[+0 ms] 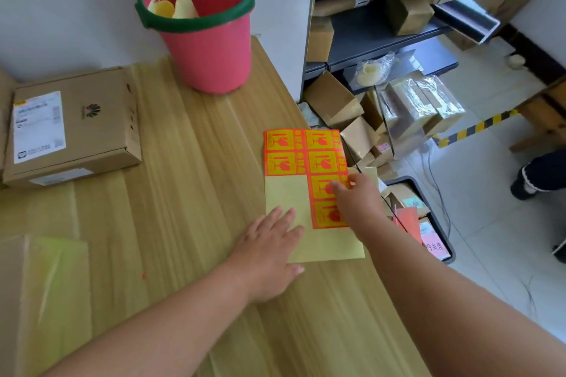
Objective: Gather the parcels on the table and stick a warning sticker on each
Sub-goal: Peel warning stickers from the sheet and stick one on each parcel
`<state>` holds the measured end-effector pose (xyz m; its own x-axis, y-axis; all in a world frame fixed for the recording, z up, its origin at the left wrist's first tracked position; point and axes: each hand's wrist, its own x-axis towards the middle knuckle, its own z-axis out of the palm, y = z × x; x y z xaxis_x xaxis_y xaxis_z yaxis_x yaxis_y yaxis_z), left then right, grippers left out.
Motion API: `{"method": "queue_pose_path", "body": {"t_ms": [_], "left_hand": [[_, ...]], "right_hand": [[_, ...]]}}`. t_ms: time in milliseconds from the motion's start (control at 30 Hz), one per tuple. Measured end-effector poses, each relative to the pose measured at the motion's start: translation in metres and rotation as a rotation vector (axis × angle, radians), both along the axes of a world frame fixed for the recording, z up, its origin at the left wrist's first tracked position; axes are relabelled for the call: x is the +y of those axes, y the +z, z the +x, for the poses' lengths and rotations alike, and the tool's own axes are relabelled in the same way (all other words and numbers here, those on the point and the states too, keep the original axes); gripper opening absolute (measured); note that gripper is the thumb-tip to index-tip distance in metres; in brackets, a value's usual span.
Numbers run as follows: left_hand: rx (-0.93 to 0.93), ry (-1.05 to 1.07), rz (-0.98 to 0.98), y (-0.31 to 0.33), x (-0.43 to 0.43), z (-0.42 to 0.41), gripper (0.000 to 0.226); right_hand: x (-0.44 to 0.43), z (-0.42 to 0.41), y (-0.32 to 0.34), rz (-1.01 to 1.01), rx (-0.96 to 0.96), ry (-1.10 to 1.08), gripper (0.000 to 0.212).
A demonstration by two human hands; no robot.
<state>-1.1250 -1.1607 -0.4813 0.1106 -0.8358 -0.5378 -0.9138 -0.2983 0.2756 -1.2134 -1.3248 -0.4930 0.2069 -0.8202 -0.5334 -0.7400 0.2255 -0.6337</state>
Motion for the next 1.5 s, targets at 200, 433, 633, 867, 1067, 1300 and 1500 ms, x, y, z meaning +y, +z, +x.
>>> {"method": "queue_pose_path", "body": {"t_ms": [200, 433, 633, 867, 1067, 1300, 1500], "left_hand": [[0.165, 0.266, -0.139, 0.008, 0.001, 0.005, 0.056], [0.537, 1.215, -0.27, 0.035, 0.0, 0.039, 0.074], [0.749, 1.386, -0.377, 0.068, 0.035, 0.047, 0.009], [0.713, 1.241, -0.562, 0.114, 0.082, 0.047, 0.013], [0.645, 1.069, -0.661, 0.143, 0.115, 0.048, 0.029], [0.551, 1.007, -0.732, 0.159, 0.147, 0.052, 0.025], [0.533, 0.994, -0.734, 0.164, 0.157, 0.047, 0.023]], "right_hand": [[0.0, -0.013, 0.02, -0.046, -0.147, -0.145, 0.011], [0.03, -0.015, 0.054, 0.162, -0.421, -0.153, 0.013], [0.062, -0.011, 0.069, 0.263, -0.422, -0.144, 0.014], [0.13, 0.023, 0.11, -0.332, -0.367, 0.342, 0.025], [0.183, 0.048, 0.146, -0.422, -0.402, 0.629, 0.023], [0.207, 0.053, 0.163, -0.342, -0.422, 0.65, 0.006], [0.211, 0.053, 0.169, -0.3, -0.426, 0.648, 0.01]]}}
